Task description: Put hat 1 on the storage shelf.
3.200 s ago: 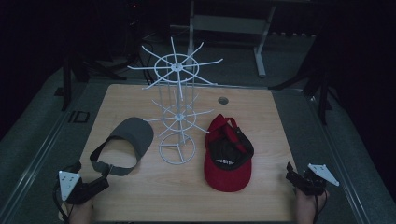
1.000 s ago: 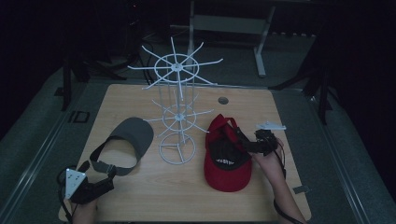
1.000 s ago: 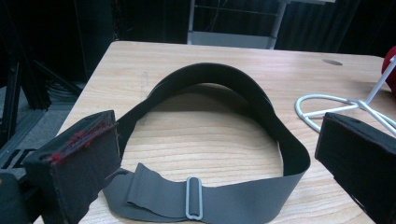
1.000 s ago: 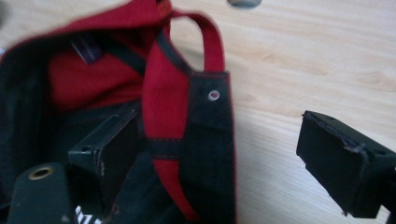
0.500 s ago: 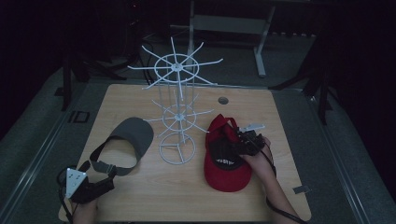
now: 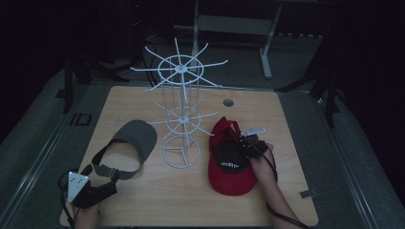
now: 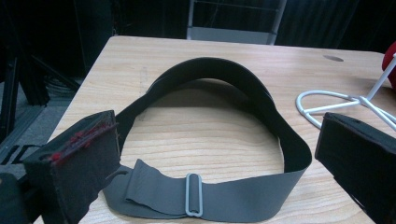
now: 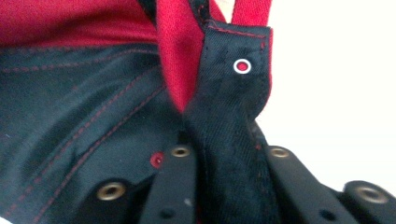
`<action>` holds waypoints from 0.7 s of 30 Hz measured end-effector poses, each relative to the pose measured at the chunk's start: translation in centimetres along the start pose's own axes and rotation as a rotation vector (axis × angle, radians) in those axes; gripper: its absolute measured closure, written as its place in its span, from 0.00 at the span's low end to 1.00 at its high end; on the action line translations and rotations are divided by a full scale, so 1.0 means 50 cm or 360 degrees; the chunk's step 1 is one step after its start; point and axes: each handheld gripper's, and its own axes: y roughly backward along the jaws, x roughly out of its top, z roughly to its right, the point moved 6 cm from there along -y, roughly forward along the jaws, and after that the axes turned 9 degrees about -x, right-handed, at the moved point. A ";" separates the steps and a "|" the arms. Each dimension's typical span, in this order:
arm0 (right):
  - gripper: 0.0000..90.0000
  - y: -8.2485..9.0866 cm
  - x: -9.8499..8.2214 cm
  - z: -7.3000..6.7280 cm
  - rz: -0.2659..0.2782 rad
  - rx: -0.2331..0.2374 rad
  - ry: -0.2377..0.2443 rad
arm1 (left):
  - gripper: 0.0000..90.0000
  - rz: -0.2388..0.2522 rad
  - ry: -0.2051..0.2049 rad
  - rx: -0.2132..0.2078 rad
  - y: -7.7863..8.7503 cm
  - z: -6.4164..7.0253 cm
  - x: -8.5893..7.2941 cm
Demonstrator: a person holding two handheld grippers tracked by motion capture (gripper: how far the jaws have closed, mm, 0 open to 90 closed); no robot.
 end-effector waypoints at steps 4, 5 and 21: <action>0.94 0.009 0.000 0.005 0.0023 0.0003 -0.0054 | 0.00 0.0003 0.0003 0.0002 0.000 -0.001 0.000; 0.94 0.012 0.001 0.008 0.0035 -0.0010 -0.0059 | 0.00 0.0003 0.0003 0.0002 0.000 -0.001 0.000; 0.94 0.119 0.056 0.044 0.0299 -0.0007 -0.0207 | 0.00 0.0018 0.0011 0.0007 0.001 -0.002 0.000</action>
